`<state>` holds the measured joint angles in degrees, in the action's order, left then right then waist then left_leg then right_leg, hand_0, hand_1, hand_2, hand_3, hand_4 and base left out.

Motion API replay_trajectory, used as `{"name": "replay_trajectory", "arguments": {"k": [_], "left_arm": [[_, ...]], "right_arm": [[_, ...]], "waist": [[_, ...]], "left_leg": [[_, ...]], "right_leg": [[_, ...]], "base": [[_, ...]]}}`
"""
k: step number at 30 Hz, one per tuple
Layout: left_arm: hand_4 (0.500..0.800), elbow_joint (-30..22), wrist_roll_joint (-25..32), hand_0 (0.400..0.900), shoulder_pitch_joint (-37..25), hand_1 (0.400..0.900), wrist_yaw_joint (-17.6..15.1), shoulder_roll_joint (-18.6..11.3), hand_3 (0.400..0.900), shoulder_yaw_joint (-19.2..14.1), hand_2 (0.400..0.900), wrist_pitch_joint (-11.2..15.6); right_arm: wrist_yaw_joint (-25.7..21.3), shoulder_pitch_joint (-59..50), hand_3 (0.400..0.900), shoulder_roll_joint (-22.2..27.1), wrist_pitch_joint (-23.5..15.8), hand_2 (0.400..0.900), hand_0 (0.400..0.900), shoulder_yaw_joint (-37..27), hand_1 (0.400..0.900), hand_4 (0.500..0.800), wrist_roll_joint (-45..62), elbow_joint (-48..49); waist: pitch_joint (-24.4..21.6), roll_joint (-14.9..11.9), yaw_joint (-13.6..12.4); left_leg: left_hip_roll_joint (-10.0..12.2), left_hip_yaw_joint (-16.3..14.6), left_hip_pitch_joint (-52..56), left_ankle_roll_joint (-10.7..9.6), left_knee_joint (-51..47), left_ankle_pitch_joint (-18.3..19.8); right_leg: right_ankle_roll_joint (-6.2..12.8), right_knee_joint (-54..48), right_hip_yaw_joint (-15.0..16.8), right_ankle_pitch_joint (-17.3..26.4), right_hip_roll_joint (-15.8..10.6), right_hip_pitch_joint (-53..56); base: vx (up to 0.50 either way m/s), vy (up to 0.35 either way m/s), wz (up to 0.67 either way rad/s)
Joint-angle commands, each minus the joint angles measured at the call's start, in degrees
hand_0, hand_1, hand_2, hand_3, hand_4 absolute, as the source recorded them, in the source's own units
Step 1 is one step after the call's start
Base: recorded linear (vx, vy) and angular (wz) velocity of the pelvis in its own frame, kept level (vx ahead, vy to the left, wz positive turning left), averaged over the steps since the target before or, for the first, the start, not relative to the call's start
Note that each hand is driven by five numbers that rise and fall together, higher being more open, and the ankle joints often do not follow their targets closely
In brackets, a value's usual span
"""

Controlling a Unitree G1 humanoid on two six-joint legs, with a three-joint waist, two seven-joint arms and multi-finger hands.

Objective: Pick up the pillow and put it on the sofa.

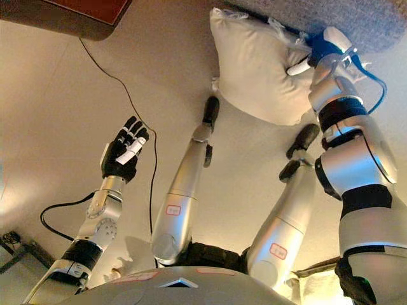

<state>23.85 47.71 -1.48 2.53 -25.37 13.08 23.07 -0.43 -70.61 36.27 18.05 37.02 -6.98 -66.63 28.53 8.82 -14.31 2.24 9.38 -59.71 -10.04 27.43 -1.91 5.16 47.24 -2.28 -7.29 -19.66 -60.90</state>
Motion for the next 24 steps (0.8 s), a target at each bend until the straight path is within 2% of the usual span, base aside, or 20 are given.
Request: {"name": "replay_trajectory", "arguments": {"k": [1,9,15,19,24], "left_arm": [[0.8,-1.51,2.69,0.9,3.36,0.9,0.89,-2.8,0.9,-2.15,0.9,4.22],[0.8,-0.63,2.6,0.9,4.25,0.9,1.41,-2.99,0.9,-3.09,0.9,3.18],[0.8,1.5,1.16,0.9,5.15,0.9,2.02,-2.78,0.9,-3.62,0.9,2.98],[0.8,3.37,-0.86,0.9,5.45,0.9,1.12,-2.75,0.9,-3.84,0.9,2.51],[0.8,9.0,-4.48,0.9,4.58,0.9,-0.26,-2.66,0.9,-4.8,0.9,0.51]], "right_arm": [[3.31,-3.65,0.4,0.62,-8.87,0.4,0.4,2.78,0.4,0.5,2.23,2.46],[2.13,-3.95,0.4,1.23,-10.39,0.4,0.4,1.75,0.4,0.5,1.64,3.14],[1.37,-2.81,0.4,0.89,-10.9,0.4,0.4,0.56,0.4,0.5,1.24,4.14],[1.58,-0.91,0.4,0.61,-13.23,0.4,0.4,-0.43,0.4,0.5,0.77,5.74],[3.92,3.5,0.4,-0.14,-15.89,0.4,0.4,-1.04,0.4,0.5,-0.97,10.83]], "waist": [[1.27,5.49,-2.44],[1.27,5.39,-2.45],[1.27,4.14,-2.61],[1.27,2.39,-2.47],[1.27,-1.27,-1.59]], "left_leg": [[0.11,0.58,-0.7,4.99,9.6,4.58],[1.1,0.33,1.48,4.56,8.57,4.38],[1.89,0.66,4.57,4.19,7.23,4.26],[2.81,0.59,8.76,3.87,5.35,4.11],[5.14,-0.52,18.9,3.2,2.2,4.38]], "right_leg": [[4.65,-10.93,1.61,8.3,-3.84,-1.2],[5.0,-12.21,0.73,8.62,-4.39,1.01],[5.05,-13.73,-0.83,8.76,-4.28,4.47],[5.22,-16.36,-2.91,9.27,-4.17,9.17],[6.09,-20.45,-5.53,10.01,-4.64,19.13]], "base": [[-0.02,-0.002,-0.05],[-0.01,-0.002,-0.02],[0.0,-0.041,-0.05],[0.0,-0.074,-0.11],[0.02,-0.096,-0.17]]}}
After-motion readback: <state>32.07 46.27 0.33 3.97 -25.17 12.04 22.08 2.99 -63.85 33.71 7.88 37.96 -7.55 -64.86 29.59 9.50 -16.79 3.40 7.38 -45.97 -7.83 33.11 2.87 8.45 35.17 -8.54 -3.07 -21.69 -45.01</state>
